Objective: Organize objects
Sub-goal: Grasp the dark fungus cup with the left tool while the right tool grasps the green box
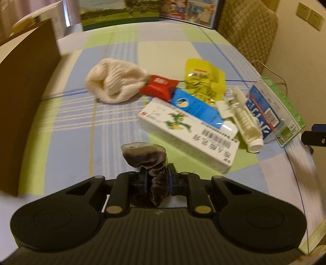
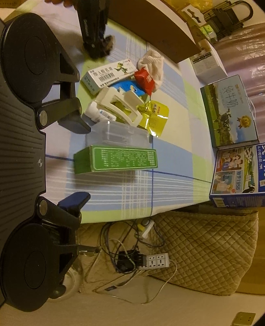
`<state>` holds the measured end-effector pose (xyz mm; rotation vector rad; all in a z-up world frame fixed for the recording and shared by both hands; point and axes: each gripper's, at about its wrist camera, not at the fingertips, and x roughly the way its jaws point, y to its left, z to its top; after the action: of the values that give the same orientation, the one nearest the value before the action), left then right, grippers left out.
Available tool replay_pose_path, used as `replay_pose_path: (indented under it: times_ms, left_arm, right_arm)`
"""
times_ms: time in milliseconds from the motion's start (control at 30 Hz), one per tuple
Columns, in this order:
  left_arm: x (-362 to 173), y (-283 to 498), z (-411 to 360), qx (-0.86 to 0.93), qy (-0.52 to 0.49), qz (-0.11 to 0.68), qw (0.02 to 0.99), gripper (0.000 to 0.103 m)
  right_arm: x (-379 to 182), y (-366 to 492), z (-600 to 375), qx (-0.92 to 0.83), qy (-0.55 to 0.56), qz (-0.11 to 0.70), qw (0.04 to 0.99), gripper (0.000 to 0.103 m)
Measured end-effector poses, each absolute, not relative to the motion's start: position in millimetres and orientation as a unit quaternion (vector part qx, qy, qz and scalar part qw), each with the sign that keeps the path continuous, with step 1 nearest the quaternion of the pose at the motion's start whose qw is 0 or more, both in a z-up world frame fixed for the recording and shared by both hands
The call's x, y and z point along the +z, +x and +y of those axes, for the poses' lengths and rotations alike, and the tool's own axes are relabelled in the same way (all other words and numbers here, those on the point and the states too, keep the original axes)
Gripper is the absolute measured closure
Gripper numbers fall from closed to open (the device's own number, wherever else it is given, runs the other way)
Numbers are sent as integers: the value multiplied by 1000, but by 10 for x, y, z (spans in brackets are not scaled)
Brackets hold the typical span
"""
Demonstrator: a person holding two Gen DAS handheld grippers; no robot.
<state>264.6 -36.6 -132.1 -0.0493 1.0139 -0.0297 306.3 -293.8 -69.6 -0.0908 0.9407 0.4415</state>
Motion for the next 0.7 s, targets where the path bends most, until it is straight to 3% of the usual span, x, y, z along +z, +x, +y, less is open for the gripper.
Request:
replay_pose_path:
  times_ms: [167,233,567,700]
  left_arm:
    - [-1310,2555,-197,8,-42,489,871,88]
    - [-1306,2515,-151,15,-47,489,871,88]
    - [-1275,2326,-84,22,-63,497,865,88]
    - [-1271,2279,-94,21,-69,499,864,88]
  right_arm:
    - [-777,3157,-2886,217,-53,447,866,60]
    - [-808,3162,-2886,220,-51,449,865,75]
    - [-705,2856,-3037,204,-47,492,845,76]
    - [-710,2824,-3029,202,-47,500,841,66]
